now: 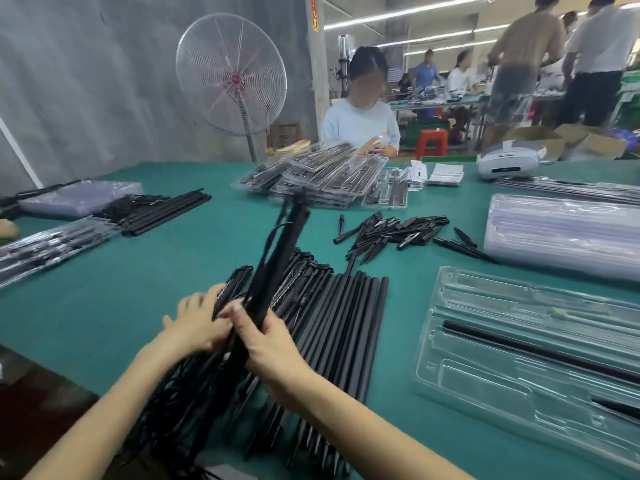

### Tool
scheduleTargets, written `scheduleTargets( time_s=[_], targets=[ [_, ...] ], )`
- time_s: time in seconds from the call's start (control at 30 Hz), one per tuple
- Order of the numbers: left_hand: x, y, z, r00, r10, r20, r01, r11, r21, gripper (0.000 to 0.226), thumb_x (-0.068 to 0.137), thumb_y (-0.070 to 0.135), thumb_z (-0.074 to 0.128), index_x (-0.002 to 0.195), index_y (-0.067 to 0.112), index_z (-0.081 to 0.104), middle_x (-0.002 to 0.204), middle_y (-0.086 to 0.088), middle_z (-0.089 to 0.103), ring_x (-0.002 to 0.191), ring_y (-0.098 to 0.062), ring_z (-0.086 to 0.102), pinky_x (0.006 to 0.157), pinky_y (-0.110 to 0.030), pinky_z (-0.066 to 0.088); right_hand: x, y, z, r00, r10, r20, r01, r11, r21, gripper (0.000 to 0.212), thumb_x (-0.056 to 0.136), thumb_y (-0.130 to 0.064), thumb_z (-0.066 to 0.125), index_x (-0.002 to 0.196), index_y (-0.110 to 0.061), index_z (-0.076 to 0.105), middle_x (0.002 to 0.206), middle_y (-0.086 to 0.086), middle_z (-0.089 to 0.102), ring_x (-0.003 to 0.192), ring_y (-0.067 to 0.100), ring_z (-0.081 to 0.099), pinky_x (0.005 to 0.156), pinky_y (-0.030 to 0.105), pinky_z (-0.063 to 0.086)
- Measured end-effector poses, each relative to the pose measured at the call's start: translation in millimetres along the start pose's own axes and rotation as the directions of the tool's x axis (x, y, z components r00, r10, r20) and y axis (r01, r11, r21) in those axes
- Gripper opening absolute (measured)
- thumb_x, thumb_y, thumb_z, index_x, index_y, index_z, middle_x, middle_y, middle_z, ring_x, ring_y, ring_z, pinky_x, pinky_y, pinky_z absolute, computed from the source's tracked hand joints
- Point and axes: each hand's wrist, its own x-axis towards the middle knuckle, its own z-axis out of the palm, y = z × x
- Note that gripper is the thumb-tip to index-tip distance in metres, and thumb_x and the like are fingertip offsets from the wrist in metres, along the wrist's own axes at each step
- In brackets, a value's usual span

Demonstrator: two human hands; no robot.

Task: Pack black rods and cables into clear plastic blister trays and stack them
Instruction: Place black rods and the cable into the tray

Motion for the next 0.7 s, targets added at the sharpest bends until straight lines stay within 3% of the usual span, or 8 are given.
scheduleTargets(
  time_s=[0.1,0.2,0.27,0.37,0.43,0.53,0.63,0.7],
  targets=[
    [-11.9,-27.1,13.8,0.999,0.044,0.012,-0.044,0.998,-0.049,0.059,0.095,0.038,0.046,0.146,0.031,0.02,0.143,-0.008,0.04,0.131,-0.027,0.039,0.105,-0.046,0.035,-11.5,10.8,8.9,0.975,0.146,0.165,-0.163,0.982,0.096,0.02,0.09,-0.036,0.051,0.093,-0.017,0.051,0.077,0.011,0.06,0.061,0.014,0.065,0.066,0.028,0.056],
    [-24.7,-46.1,8.2,0.987,0.163,-0.013,-0.162,0.986,0.029,0.031,0.094,0.042,0.043,0.124,0.035,0.041,0.118,0.006,0.057,0.11,-0.019,0.055,0.088,-0.037,0.046,-24.0,15.6,10.7,0.878,0.323,0.354,-0.384,0.916,0.118,0.02,0.1,-0.032,0.043,0.094,-0.014,0.047,0.062,0.007,0.063,0.05,0.011,0.065,0.056,0.025,0.056],
    [-30.0,-55.5,4.5,0.98,0.194,-0.043,-0.186,0.97,0.154,0.026,0.095,0.042,0.042,0.119,0.033,0.047,0.119,0.007,0.057,0.116,-0.017,0.055,0.089,-0.034,0.046,-29.7,11.9,9.7,0.788,0.418,0.452,-0.468,0.884,0.0,0.027,0.101,-0.034,0.043,0.087,-0.013,0.051,0.057,0.002,0.065,0.05,0.01,0.065,0.057,0.023,0.055],
    [-37.5,-66.4,2.5,0.97,0.228,-0.088,-0.232,0.972,-0.039,0.058,0.091,0.056,0.047,0.135,0.019,0.047,0.133,0.0,0.053,0.123,-0.017,0.051,0.106,-0.032,0.037,-26.8,4.2,3.2,0.648,0.531,0.547,-0.486,0.84,-0.24,0.031,0.102,-0.03,0.043,0.08,-0.013,0.056,0.055,-0.004,0.064,0.05,0.004,0.062,0.058,0.016,0.053],
    [-41.2,-76.0,0.9,0.958,0.272,-0.092,-0.28,0.956,-0.084,0.06,0.091,0.052,0.044,0.134,0.011,0.046,0.13,-0.004,0.052,0.122,-0.018,0.05,0.107,-0.031,0.033,-24.4,-1.6,-2.1,0.593,0.55,0.588,-0.413,0.835,-0.364,0.031,0.102,-0.028,0.043,0.08,-0.013,0.058,0.056,-0.006,0.063,0.051,0.001,0.06,0.059,0.012,0.052],
    [-45.5,-89.3,-2.2,0.967,0.252,-0.038,-0.254,0.96,-0.113,0.036,0.092,0.024,0.058,0.127,0.014,0.054,0.125,-0.006,0.058,0.117,-0.021,0.055,0.103,-0.033,0.038,-22.7,-5.1,0.2,0.712,0.392,0.583,-0.322,0.92,-0.224,0.029,0.102,-0.024,0.045,0.08,-0.01,0.058,0.057,-0.004,0.064,0.051,0.004,0.063,0.063,0.017,0.053],
    [-57.5,-91.1,-11.9,0.993,0.097,0.062,-0.083,0.976,-0.2,0.034,0.083,0.055,0.05,0.098,0.026,0.061,0.084,0.001,0.068,0.079,-0.014,0.062,0.076,-0.029,0.046,-12.4,-2.5,6.9,0.946,0.147,0.29,-0.192,0.972,0.134,0.025,0.101,-0.024,0.044,0.082,-0.009,0.051,0.064,0.002,0.062,0.056,0.01,0.064,0.068,0.026,0.055],
    [-64.8,-92.2,-11.6,0.986,0.04,0.163,-0.019,0.991,-0.129,0.04,0.082,0.064,0.046,0.091,0.026,0.056,0.067,0.001,0.06,0.06,-0.01,0.055,0.064,-0.026,0.043,-2.0,-4.6,9.5,0.988,0.095,0.118,-0.128,0.941,0.315,0.02,0.1,-0.025,0.043,0.088,-0.01,0.047,0.07,0.004,0.059,0.063,0.014,0.064,0.068,0.031,0.055]
  ],
)
